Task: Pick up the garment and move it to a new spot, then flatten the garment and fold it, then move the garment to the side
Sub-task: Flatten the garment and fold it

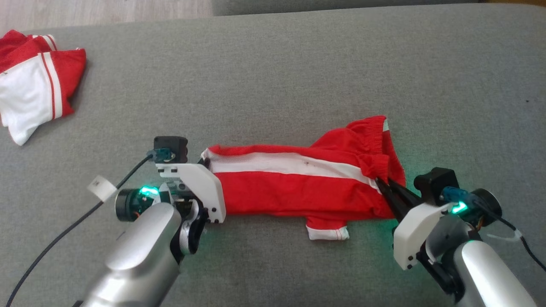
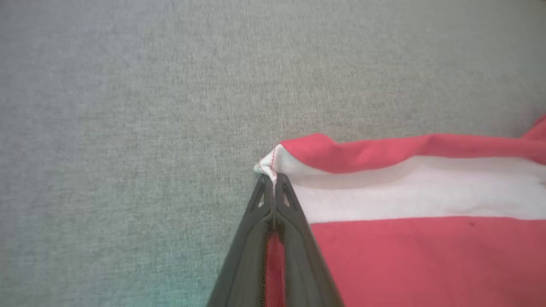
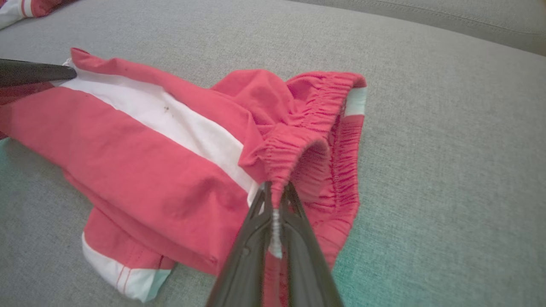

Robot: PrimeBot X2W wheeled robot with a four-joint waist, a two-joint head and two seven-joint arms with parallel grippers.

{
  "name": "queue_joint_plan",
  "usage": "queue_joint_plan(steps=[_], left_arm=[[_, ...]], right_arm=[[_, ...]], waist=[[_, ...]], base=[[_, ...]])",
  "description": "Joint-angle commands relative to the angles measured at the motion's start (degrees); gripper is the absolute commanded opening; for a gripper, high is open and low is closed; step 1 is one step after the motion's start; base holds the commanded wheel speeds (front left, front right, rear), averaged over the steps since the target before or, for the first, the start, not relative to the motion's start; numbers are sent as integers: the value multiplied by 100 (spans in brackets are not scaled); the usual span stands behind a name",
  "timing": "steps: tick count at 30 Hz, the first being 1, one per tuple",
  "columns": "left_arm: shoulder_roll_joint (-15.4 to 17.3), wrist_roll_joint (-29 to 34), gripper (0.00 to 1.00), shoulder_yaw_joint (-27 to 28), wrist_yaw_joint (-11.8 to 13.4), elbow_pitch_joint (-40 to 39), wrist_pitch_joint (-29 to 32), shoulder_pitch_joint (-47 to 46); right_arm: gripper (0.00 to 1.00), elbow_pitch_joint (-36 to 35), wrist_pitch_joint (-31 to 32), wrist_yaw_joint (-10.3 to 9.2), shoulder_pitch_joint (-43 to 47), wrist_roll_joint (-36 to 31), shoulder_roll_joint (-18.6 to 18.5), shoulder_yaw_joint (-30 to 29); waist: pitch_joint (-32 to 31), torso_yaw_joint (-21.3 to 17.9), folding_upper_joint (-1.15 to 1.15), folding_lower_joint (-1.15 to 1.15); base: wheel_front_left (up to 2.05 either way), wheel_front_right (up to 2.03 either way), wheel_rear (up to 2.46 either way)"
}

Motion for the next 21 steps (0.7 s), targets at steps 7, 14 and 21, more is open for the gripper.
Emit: queue_joint_plan(steps=[7,14,21], left_arm=[[153,33,0,327,-25,-544,-495,-146],[343,79,0,532,37,-1523,-1047,113],[697,103,0,828,211,-2721,-1335,421]], right_arm=[[0,-225,-332,-4,-105,-99,26,-102],[0,-578,-785,-4,-122,-209,163,-575],[0,-1301,-939,-4,-42,-184,227,-994]], waist=[[-109,74,0,0],[-462,164,0,0],[-993,231,0,0]], base=[[0,0,0],[0,0,0],[0,0,0]])
